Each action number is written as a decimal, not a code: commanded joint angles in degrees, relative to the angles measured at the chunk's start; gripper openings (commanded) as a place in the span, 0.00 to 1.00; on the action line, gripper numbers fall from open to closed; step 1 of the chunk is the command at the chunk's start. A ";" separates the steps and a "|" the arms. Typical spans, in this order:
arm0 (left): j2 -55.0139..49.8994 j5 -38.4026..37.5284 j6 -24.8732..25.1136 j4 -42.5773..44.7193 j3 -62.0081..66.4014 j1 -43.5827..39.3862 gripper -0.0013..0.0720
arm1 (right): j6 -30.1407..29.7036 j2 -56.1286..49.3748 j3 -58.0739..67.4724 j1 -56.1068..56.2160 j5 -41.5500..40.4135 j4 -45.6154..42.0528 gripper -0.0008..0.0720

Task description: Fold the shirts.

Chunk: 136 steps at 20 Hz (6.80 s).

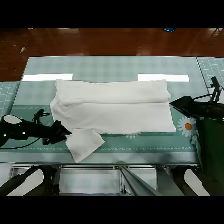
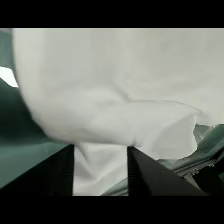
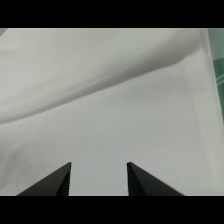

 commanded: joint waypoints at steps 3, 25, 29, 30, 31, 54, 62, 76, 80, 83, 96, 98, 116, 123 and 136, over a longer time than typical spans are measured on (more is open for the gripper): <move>-1.33 2.71 2.03 -2.14 1.11 -3.13 0.04 | 3.98 2.49 -0.35 -17.07 11.04 -14.27 0.57; -1.16 0.11 3.37 -2.14 7.72 -3.06 0.04 | -2.27 -15.98 -1.01 0.13 2.54 -3.34 0.04; -1.62 -0.39 3.32 -2.14 18.16 -1.70 0.04 | -2.19 -14.29 5.66 0.15 4.57 -4.61 0.04; -2.51 -0.59 3.32 -2.16 21.05 -1.38 0.04 | -2.19 -14.69 7.04 0.20 4.42 -3.69 0.04; -4.37 -1.22 3.32 -2.16 24.57 -1.46 0.04 | -2.60 -15.56 8.52 0.20 4.24 -1.99 0.04; -46.42 -19.82 -5.49 0.92 76.15 -5.07 0.71 | 0.59 -45.20 36.02 7.91 -7.32 4.83 0.58; -27.74 -21.84 -10.23 17.31 76.89 2.64 0.70 | 5.75 -30.21 34.07 -7.28 1.86 -9.31 0.58; 10.56 13.84 -8.33 17.14 27.63 -22.80 0.70 | 3.15 -45.59 28.39 3.34 -6.71 3.28 0.58; 8.37 14.05 -8.31 14.69 27.63 -22.91 0.70 | 3.13 -49.00 31.17 8.55 -6.23 3.50 0.56; 6.40 14.05 -8.28 12.37 27.63 -22.95 0.70 | 1.68 -49.16 34.03 11.04 -5.84 3.48 0.04; -9.05 20.39 -4.20 5.25 36.13 -41.79 0.04 | 10.40 3.17 16.96 12.63 2.97 -18.12 0.04; -17.14 19.30 -4.22 5.07 44.00 -47.60 0.04 | 12.39 12.57 12.63 12.63 6.45 -17.11 0.04; -45.48 0.66 -6.93 -5.90 76.43 -59.39 0.04 | 18.10 30.16 9.53 12.66 9.46 -9.01 0.04; -22.71 -6.49 -2.40 -5.07 75.14 -29.66 0.04 | 5.14 14.60 10.64 14.86 1.01 11.72 0.04; 24.17 -3.56 6.49 -5.40 17.35 -10.21 0.04 | 2.51 -43.78 44.28 49.70 -16.74 12.13 0.04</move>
